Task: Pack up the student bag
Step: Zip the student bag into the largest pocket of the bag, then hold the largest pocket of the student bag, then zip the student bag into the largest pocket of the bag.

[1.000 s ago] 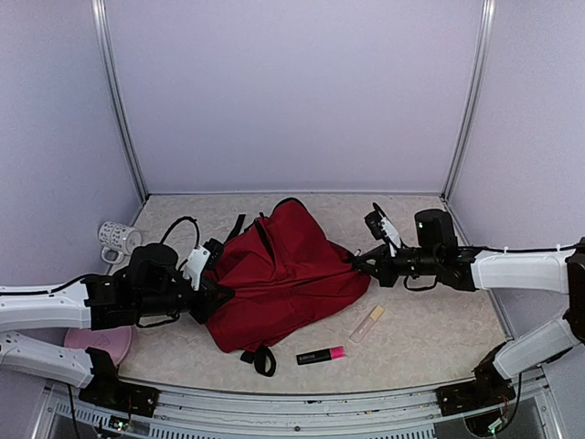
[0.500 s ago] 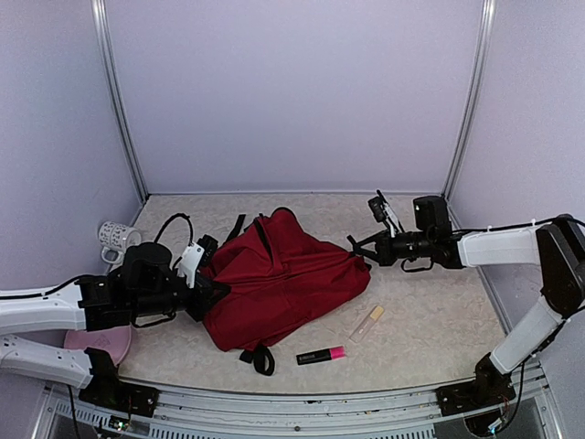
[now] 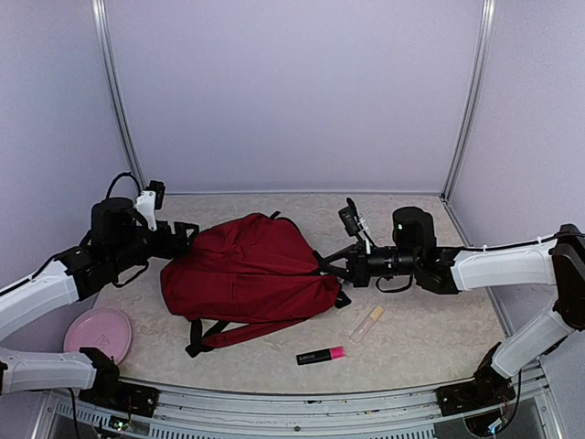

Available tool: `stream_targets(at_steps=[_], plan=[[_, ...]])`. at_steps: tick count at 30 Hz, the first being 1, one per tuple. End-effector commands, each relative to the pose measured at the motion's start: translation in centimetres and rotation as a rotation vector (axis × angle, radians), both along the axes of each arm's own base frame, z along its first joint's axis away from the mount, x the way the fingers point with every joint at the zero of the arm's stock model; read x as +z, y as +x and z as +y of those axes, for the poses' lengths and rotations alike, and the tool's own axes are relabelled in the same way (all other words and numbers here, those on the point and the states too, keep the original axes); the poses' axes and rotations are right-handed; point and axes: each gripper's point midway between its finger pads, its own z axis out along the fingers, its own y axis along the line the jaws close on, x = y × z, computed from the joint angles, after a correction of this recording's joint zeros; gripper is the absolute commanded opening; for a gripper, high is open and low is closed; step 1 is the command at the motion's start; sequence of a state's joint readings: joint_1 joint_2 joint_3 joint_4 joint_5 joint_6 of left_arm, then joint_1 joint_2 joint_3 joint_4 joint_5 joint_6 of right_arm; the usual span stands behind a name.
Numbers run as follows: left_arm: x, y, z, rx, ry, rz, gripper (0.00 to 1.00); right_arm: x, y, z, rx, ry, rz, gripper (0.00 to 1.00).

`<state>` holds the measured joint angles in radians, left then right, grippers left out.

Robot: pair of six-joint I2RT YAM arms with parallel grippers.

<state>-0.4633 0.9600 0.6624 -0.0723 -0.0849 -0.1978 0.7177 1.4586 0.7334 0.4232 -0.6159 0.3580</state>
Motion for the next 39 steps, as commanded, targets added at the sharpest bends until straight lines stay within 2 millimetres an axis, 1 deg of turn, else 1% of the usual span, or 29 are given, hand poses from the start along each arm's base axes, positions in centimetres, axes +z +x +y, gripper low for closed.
stream_targets(at_steps=[1, 3, 4, 5, 7, 10, 11, 13, 16, 18, 20, 22, 24, 25, 27, 30, 31, 35, 39], plan=[[6.9, -3.9, -5.2, -0.189, 0.03, -0.278, 0.95, 1.5, 0.6, -0.2, -0.048, 0.06, 0.001, 0.0], [8.5, -6.9, -7.4, -0.302, 0.022, -0.376, 0.96, 1.4, 0.4, 0.0, -0.031, 0.064, 0.018, 0.0], [9.0, -8.4, -8.4, -0.362, 0.009, -0.415, 0.96, 1.5, 0.2, 0.0, -0.022, 0.071, 0.025, 0.0], [9.1, -9.8, -9.5, -0.429, 0.008, -0.441, 0.93, 1.6, 0.1, 0.1, -0.014, 0.076, 0.029, 0.0], [8.0, -11.8, -12.2, -0.553, 0.039, -0.444, 0.85, 1.8, -0.2, 0.1, -0.002, 0.086, 0.022, 0.0], [4.5, -13.9, -16.7, -0.697, 0.149, -0.397, 0.7, 2.3, -0.4, 0.0, -0.006, 0.102, 0.048, 0.0], [3.2, -14.2, -18.0, -0.73, 0.199, -0.384, 0.66, 2.5, -0.5, -0.1, -0.005, 0.107, 0.046, 0.0], [1.1, -14.5, -20.3, -0.781, 0.302, -0.38, 0.62, 3.0, -0.8, -0.2, 0.001, 0.123, 0.048, 0.0], [-0.5, -13.4, -22.6, -0.803, 0.403, -0.407, 0.6, 3.7, -1.2, -0.3, 0.008, 0.144, 0.052, 0.0], [-1.1, -12.1, -23.6, -0.773, 0.457, -0.42, 0.62, 3.9, -1.4, -0.2, 0.009, 0.147, 0.052, 0.0], [-1.7, -10.8, -24.3, -0.749, 0.498, -0.424, 0.62, 4.0, -1.4, -0.2, 0.008, 0.148, 0.049, 0.0], [-2.6, -9.8, -24.9, -0.738, 0.532, -0.419, 0.6, 4.3, -1.5, -0.2, 0.009, 0.154, 0.047, 0.0], [-3.6, -9.2, -25.4, -0.737, 0.561, -0.409, 0.53, 4.5, -1.6, -0.2, 0.015, 0.158, 0.044, 0.0], [-4.0, -9.1, -25.6, -0.74, 0.571, -0.4, 0.48, 4.6, -1.6, -0.2, 0.016, 0.157, 0.041, 0.0], [-4.8, -9.1, -25.8, -0.746, 0.583, -0.382, 0.35, 4.9, -1.6, -0.2, 0.013, 0.155, 0.031, 0.0], [-5.0, -9.1, -25.4, -0.735, 0.58, -0.374, 0.07, 5.3, -1.5, -0.4, 0.006, 0.154, 0.008, 0.0], [-4.9, -9.0, -25.1, -0.725, 0.579, -0.376, 0.01, 5.4, -1.4, -0.5, 0.0, 0.152, 0.0, 0.0], [-4.7, -8.7, -23.8, -0.681, 0.583, -0.374, 0.0, 5.7, -0.6, -0.9, -0.021, 0.144, -0.014, 0.0], [-4.3, -9.0, -23.2, -0.687, 0.569, -0.37, 0.0, 6.1, -0.3, -1.0, -0.019, 0.141, -0.021, 0.0]])
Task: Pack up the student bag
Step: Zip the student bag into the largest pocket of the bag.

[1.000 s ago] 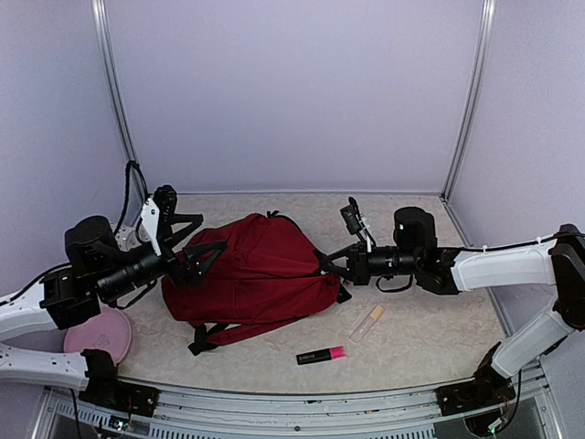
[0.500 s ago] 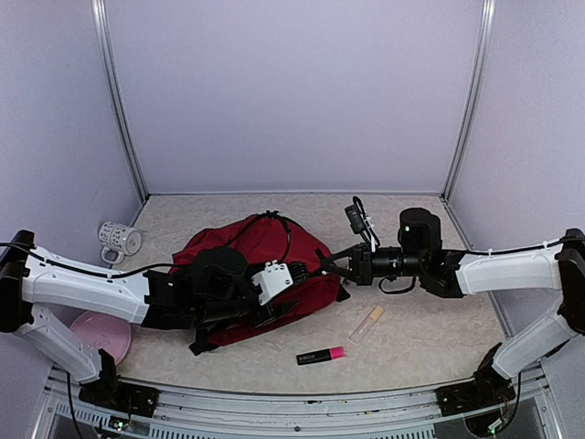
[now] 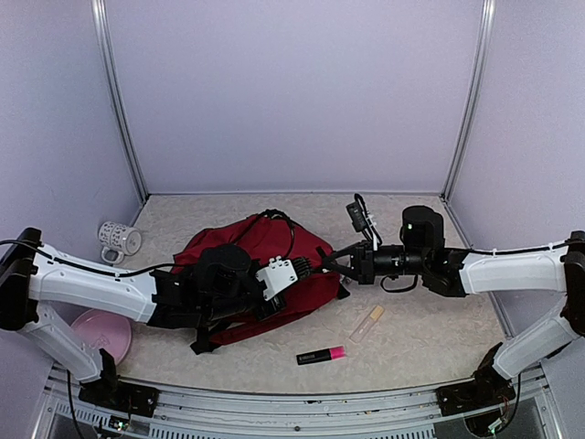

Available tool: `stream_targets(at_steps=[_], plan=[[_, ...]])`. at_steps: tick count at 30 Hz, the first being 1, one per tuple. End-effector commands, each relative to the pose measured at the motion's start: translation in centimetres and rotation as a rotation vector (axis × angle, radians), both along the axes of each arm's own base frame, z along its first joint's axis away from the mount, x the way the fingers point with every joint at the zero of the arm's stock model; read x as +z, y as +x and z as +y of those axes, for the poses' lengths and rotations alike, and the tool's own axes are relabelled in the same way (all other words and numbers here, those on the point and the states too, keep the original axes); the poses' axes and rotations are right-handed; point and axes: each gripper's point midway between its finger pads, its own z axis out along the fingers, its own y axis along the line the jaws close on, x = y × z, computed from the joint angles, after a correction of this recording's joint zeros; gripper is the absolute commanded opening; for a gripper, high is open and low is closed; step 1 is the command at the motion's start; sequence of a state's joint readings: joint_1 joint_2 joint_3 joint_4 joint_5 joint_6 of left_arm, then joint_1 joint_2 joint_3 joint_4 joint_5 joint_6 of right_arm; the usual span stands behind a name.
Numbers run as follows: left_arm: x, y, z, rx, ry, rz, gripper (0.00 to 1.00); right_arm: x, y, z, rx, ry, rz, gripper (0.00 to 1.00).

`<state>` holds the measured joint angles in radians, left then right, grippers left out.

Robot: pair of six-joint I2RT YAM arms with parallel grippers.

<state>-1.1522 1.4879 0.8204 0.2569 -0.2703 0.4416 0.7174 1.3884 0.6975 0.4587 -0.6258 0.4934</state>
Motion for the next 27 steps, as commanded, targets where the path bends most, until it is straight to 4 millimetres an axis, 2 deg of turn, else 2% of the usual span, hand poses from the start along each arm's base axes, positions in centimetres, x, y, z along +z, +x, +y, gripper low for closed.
stream_targets(at_steps=[1, 6, 10, 14, 16, 18, 21, 24, 27], plan=[[0.7, 0.4, 1.8, 0.047, -0.015, 0.0, 0.0, 4.2, 0.9, -0.4, -0.009, 0.061, -0.101, 0.0], [1.3, -0.6, 3.2, 0.065, -0.034, 0.044, 0.0, 4.0, 3.9, -3.1, -0.091, 0.027, -0.13, 0.0], [3.6, -1.9, 4.7, 0.06, -0.12, 0.051, 0.0, 3.7, 6.9, -6.0, -0.169, 0.017, -0.132, 0.0], [6.0, -3.4, 6.2, 0.056, -0.178, 0.039, 0.0, 3.4, 9.3, -6.9, -0.199, -0.022, -0.156, 0.0], [6.7, -3.6, 7.2, 0.072, -0.198, 0.038, 0.0, 2.8, 10.2, -7.2, -0.198, -0.039, -0.158, 0.0], [7.6, -3.8, 8.7, 0.102, -0.235, 0.036, 0.0, 2.3, 11.4, -8.3, -0.219, -0.038, -0.14, 0.0], [7.8, -4.1, 10.5, 0.137, -0.281, 0.052, 0.0, 1.4, 13.3, -10.0, -0.262, -0.055, -0.128, 0.0], [8.2, -4.5, 11.8, 0.148, -0.331, 0.059, 0.0, 0.8, 14.8, -10.4, -0.282, -0.087, -0.124, 0.0], [8.0, -5.0, 12.0, 0.135, -0.349, 0.073, 0.0, 0.6, 15.1, -9.6, -0.249, -0.079, -0.101, 0.0]])
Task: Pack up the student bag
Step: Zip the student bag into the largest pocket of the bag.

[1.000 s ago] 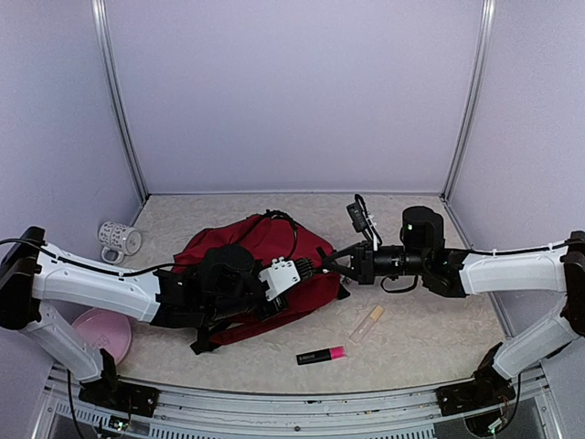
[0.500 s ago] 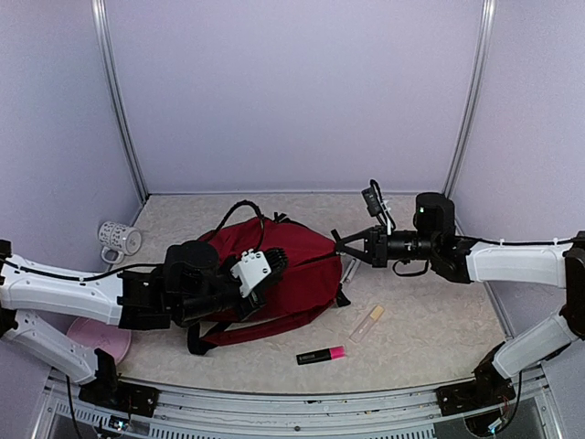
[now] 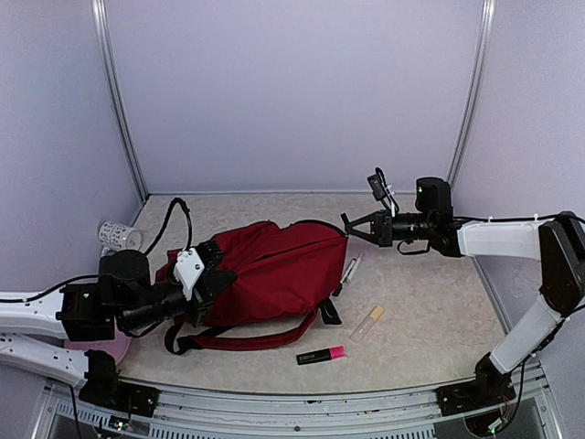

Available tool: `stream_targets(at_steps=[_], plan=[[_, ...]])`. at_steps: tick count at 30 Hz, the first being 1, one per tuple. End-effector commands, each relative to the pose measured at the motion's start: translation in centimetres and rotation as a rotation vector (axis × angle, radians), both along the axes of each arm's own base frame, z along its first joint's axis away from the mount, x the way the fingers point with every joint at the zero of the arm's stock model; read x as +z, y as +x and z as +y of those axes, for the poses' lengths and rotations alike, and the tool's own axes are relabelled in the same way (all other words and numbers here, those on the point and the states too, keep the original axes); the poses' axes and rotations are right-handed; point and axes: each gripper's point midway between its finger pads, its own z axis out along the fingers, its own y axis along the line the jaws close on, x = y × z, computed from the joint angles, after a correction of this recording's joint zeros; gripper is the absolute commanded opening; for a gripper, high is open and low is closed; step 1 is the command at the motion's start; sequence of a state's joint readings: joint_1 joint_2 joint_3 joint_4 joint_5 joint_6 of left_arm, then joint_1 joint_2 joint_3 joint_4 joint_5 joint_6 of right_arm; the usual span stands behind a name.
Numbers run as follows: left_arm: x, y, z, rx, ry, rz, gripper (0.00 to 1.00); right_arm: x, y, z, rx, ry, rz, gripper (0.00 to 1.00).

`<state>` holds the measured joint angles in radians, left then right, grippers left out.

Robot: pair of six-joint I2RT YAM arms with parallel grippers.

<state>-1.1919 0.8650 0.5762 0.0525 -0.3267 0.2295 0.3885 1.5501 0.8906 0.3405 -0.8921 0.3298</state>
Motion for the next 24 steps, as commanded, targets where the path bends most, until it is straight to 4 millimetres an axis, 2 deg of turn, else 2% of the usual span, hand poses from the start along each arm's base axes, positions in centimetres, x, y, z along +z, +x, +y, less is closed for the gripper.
stream_targets(at_steps=[1, 6, 8, 9, 10, 12, 14, 16, 19, 21, 24], plan=[[0.7, -0.1, 1.6, 0.051, -0.06, 0.016, 0.0, 0.5, 5.3, -3.0, -0.198, -0.052, -0.066, 0.0], [-0.9, -2.1, -0.5, -0.097, -0.016, 0.089, 0.02, 3.0, 2.7, -0.4, -0.138, -0.045, -0.131, 0.0], [0.0, -3.4, -2.0, -0.198, -0.032, 0.102, 0.47, 4.0, 1.0, 1.1, -0.101, -0.049, -0.157, 0.0], [1.0, -4.1, -2.8, -0.245, -0.052, 0.095, 0.6, 4.4, 0.2, 1.8, -0.088, -0.052, -0.166, 0.0], [2.2, -4.5, -3.6, -0.28, -0.074, 0.081, 0.66, 4.9, -0.8, 2.6, -0.069, -0.051, -0.177, 0.0], [4.5, -4.7, -5.0, -0.306, -0.125, 0.046, 0.72, 6.2, -2.7, 4.0, -0.038, -0.035, -0.2, 0.0], [5.8, -3.9, -6.4, -0.289, -0.16, 0.037, 0.76, 7.6, -4.6, 5.1, -0.01, -0.015, -0.225, 0.0], [4.7, -2.8, -8.5, -0.26, -0.131, 0.066, 0.78, 8.9, -6.1, 5.9, 0.008, 0.002, -0.25, 0.0], [3.3, -1.1, -10.4, -0.193, -0.094, 0.093, 0.81, 11.1, -7.8, 6.7, 0.021, 0.035, -0.283, 0.0], [2.7, -0.8, -11.8, -0.187, -0.083, 0.114, 0.81, 12.2, -8.8, 7.1, 0.025, 0.054, -0.299, 0.0], [2.8, -0.5, -13.4, -0.184, -0.096, 0.138, 0.81, 13.0, -10.0, 8.0, 0.04, 0.069, -0.31, 0.0]])
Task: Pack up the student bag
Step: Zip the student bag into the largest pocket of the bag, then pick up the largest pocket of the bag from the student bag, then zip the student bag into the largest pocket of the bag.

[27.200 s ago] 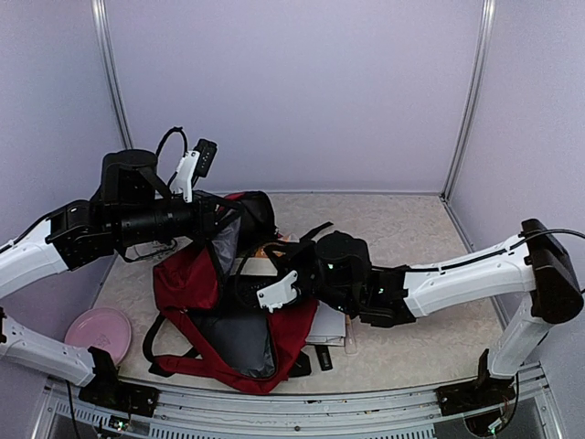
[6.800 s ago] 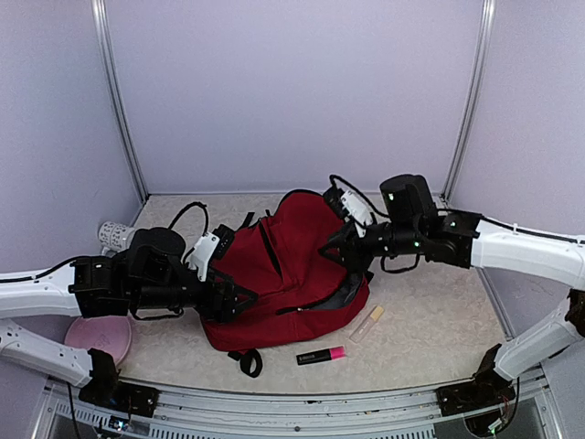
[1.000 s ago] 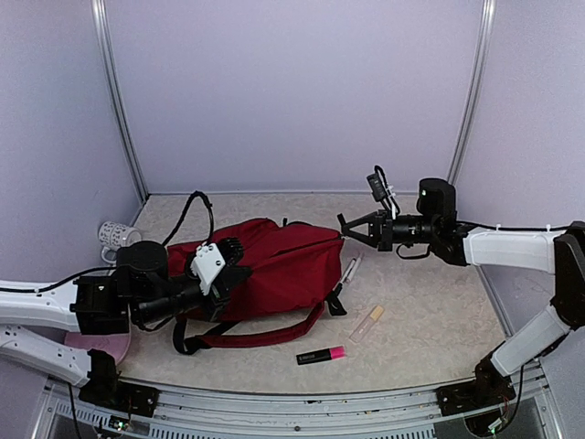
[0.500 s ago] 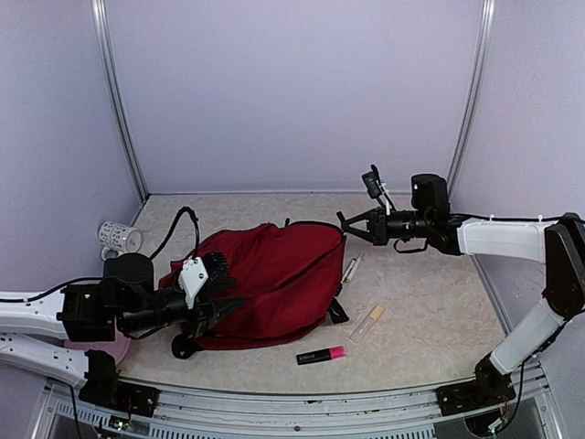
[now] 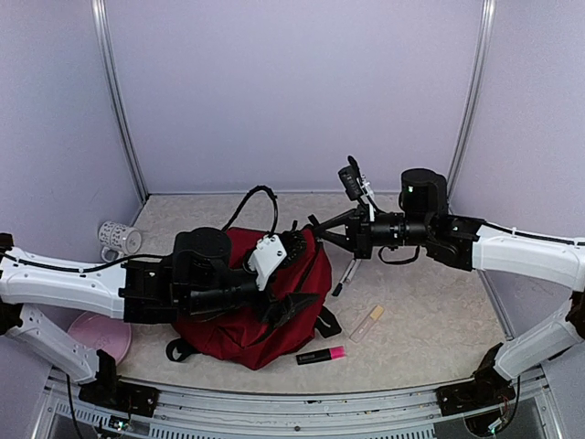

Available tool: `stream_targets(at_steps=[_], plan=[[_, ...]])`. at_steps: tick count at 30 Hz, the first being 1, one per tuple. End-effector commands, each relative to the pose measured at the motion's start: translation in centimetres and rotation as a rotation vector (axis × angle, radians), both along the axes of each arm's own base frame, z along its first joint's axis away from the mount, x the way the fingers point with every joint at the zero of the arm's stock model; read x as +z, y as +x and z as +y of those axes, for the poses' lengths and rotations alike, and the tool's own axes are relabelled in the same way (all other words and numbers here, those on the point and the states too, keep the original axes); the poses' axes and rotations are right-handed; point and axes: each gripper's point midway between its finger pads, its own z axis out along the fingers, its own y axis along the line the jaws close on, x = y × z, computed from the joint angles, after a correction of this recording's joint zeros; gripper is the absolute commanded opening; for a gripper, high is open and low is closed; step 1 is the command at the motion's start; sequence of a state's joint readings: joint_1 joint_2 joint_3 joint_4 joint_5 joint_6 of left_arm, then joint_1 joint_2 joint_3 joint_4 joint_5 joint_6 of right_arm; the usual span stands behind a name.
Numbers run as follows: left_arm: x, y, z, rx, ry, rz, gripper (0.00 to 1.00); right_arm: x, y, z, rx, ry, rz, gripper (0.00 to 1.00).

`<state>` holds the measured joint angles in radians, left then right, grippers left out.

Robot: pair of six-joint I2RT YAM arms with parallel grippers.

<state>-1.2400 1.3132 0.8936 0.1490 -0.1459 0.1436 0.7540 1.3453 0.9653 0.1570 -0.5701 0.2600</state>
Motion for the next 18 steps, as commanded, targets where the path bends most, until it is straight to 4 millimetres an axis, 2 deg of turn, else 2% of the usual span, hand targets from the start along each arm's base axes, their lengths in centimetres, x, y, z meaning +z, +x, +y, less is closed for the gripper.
stream_targets(at_steps=[1, 4, 5, 7, 10, 11, 15, 18], plan=[[1.4, 0.4, -2.0, 0.027, -0.058, 0.028, 0.82, 6.2, -1.2, 0.6, -0.008, 0.115, -0.117, 0.0], [0.4, 1.5, -2.0, 0.091, -0.029, 0.036, 0.8, 6.3, -1.6, 1.2, 0.002, 0.114, -0.118, 0.0], [0.0, 2.0, -1.8, 0.125, -0.014, 0.035, 0.74, 6.3, -1.7, 1.3, 0.006, 0.116, -0.119, 0.0], [-0.3, 2.6, -1.4, 0.173, 0.01, 0.026, 0.52, 6.4, -2.0, 1.3, 0.017, 0.122, -0.119, 0.0], [0.3, 1.6, -1.5, 0.149, 0.005, -0.013, 0.09, 6.4, -1.8, 1.1, 0.003, 0.116, -0.138, 0.0], [0.7, 1.0, -1.5, 0.13, -0.003, -0.033, 0.0, 6.4, -1.5, 1.0, -0.011, 0.106, -0.148, 0.0], [1.2, -2.0, -1.6, 0.017, 0.006, -0.094, 0.0, 5.7, 0.4, -0.2, -0.051, 0.086, -0.162, 0.0], [1.1, -4.5, -1.3, -0.075, 0.032, -0.127, 0.0, 4.5, 3.4, -1.8, -0.114, 0.062, -0.148, 0.0]])
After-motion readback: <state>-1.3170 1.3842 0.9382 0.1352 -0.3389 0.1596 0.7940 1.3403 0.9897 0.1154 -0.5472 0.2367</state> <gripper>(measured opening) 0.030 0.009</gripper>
